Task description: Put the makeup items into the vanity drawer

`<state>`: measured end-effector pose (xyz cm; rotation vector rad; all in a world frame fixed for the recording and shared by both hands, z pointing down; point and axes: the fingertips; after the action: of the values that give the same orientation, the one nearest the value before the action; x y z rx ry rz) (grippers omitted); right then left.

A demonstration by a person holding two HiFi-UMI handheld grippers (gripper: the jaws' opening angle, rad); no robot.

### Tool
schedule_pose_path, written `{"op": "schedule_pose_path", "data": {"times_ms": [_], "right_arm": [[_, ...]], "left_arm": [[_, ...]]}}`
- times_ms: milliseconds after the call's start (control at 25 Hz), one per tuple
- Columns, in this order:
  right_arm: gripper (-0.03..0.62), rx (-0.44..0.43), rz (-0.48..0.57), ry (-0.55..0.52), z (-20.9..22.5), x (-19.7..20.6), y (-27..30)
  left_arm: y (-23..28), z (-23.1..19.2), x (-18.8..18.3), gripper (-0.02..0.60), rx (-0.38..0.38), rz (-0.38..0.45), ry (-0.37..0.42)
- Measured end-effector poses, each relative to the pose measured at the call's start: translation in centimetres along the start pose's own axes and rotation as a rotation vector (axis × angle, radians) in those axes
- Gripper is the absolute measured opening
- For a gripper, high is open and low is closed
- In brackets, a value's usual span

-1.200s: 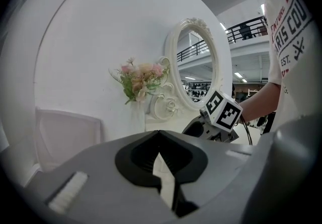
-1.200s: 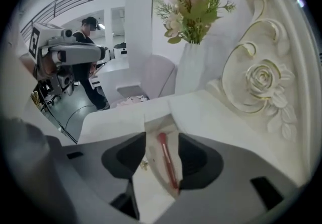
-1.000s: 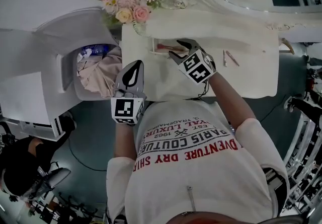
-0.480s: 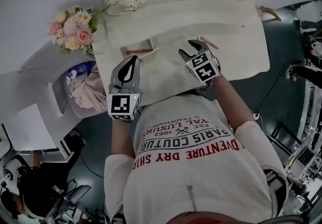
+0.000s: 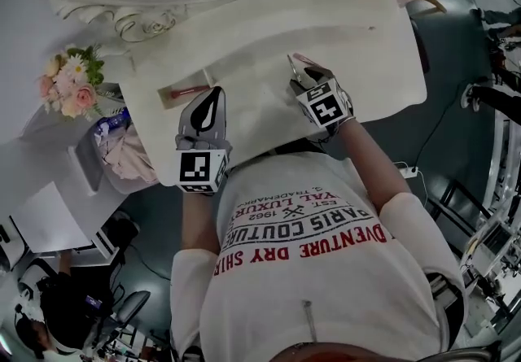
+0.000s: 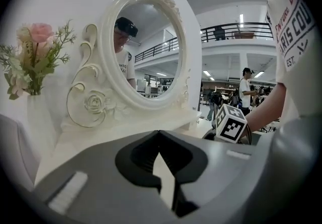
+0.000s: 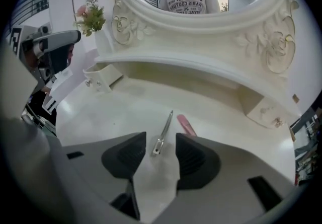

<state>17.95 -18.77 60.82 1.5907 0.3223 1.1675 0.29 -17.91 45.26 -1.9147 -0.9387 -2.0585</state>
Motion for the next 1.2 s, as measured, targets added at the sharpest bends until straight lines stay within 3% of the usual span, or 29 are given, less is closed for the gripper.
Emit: {"op": "schedule_pose_path", "data": {"times_ms": [240, 400, 480, 640, 920, 1200], "right_arm": [[0.172, -0.034, -0.015, 0.009, -0.8, 0.8, 1.0], [0.117, -0.017, -0.02, 0.031, -0.3, 1.1, 1.2], [0.045, -0.009, -0.03, 0.028, 0.0, 1.2, 1.2], [0.044, -0.019, -0.028, -0.002, -0.2, 0.8, 0.8], [0.043, -0.106, 0.109, -0.104, -3.4, -4.1, -1.3], [0.043, -0.203, 0.175, -0.27, -9.2, -9.1, -1.8]], "left_arm": [[0.1, 1.3, 1.2, 0.008, -0.002, -0.048, 0.01], [-0.3, 1.7, 1.3, 0.008, -0.014, -0.052, 0.01], [-0.5, 1.8, 1.3, 0.008, -0.018, -0.048, 0.012], [-1.2, 1.9, 1.2, 0.008, -0.026, -0.042, 0.033], [-3.4, 1.5, 0.1, 0.008, -0.054, -0.009, 0.069], [-6.8, -0.9, 0.1, 0.008, -0.15, 0.009, 0.054]]}}
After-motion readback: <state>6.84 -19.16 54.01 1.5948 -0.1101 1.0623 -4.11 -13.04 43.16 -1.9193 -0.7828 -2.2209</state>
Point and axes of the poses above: the fingertips, and each gripper's own axes: y forward along the fingers, z to its right, x out of its underside, and after that the axes turned 3 degrees about y, right-handed
